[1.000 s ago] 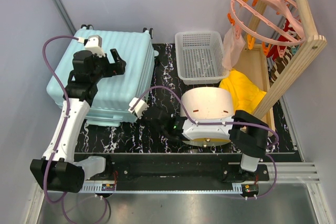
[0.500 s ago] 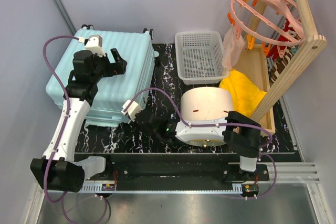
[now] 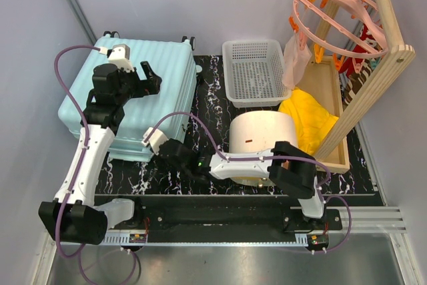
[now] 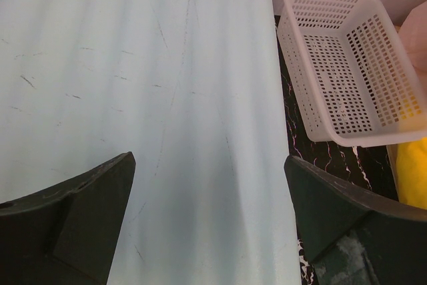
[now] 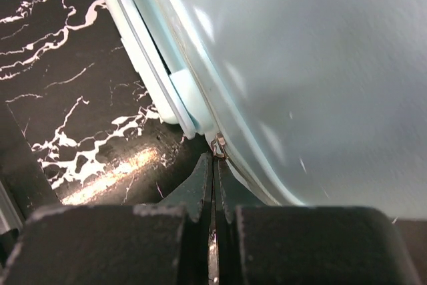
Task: Open, take out, and arrange the luggage
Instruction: Unzip the luggage at the center of the board.
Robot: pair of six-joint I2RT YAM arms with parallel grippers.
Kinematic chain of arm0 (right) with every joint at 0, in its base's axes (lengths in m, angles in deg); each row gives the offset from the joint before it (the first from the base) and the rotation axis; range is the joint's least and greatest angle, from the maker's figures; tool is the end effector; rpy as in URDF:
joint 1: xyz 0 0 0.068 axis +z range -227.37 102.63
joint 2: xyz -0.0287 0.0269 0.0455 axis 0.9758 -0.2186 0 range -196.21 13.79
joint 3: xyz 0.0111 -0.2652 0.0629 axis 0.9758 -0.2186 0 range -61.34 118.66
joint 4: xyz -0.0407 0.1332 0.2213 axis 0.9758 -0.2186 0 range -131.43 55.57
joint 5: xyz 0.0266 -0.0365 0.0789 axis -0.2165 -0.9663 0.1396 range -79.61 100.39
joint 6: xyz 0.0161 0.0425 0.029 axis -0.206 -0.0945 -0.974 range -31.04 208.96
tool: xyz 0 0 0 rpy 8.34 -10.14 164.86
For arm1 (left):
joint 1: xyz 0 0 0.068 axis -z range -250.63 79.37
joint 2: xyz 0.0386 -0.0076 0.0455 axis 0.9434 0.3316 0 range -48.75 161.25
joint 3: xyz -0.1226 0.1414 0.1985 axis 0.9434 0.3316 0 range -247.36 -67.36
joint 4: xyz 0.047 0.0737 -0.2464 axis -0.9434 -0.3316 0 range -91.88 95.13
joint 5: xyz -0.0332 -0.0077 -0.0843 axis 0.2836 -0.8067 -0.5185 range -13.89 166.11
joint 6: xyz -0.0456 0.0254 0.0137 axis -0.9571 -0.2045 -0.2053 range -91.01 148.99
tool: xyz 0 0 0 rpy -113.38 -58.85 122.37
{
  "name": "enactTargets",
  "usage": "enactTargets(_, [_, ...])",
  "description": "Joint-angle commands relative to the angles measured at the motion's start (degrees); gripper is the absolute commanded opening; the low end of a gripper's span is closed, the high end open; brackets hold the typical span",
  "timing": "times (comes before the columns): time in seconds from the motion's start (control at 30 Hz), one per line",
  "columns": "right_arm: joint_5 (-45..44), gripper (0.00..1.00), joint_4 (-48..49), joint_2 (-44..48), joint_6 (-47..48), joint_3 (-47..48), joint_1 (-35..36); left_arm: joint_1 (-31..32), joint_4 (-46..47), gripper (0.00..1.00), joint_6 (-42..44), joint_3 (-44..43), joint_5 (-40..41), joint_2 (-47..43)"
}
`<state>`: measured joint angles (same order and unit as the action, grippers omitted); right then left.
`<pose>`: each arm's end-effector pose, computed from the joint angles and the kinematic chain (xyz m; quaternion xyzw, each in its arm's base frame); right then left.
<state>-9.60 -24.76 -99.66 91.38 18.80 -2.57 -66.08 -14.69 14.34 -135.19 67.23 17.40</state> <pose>0.1326 0.4418 0.2282 -0.4401 0.7033 0.2010 0.5208 0.2589 -0.0261 0.3881 -0.0258 0.8081 -0.1594 0.5665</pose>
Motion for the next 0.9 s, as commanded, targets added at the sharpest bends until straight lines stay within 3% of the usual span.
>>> enactTargets(0.0, [7.24,0.00,2.55,-1.07,-1.27,4.94,3.15,-0.07,2.85,0.99,0.24,0.25,-0.78,-0.67])
enactTargets(0.07, [7.59,0.05,2.46,0.59,-1.01,4.59,3.24,-0.07,2.85,0.99,0.42,0.25,-0.61,-0.93])
enactTargets(0.13, [8.47,0.21,2.28,3.91,-0.05,3.01,3.42,-0.07,2.76,0.99,0.59,0.25,-0.35,-1.20])
enactTargets(0.17, [8.74,0.40,2.37,5.50,1.00,2.14,3.59,-0.07,2.94,0.99,0.68,0.33,-0.34,-1.81])
enactTargets(0.3, [11.37,0.72,2.11,14.20,2.86,-4.98,4.03,0.36,4.60,0.99,2.43,1.47,-0.78,-4.18])
enactTargets(0.53, [6.29,0.82,-4.11,29.76,-0.03,-10.53,3.51,2.74,7.86,0.99,4.73,4.11,1.94,-12.00])
enactTargets(0.67, [18.89,0.81,-12.39,33.02,-10.31,-8.07,-11.11,4.84,6.63,0.95,3.15,7.70,5.53,-19.55])
enactTargets(0.8, [22.70,0.81,-15.73,31.46,-11.64,-5.18,-18.62,10.11,1.54,0.91,1.04,12.35,11.67,-27.20])
enactTargets(0.87, [29.87,0.85,-15.56,29.79,-17.07,-2.55,-22.23,13.80,-1.97,0.90,-1.42,14.73,13.88,-31.42])
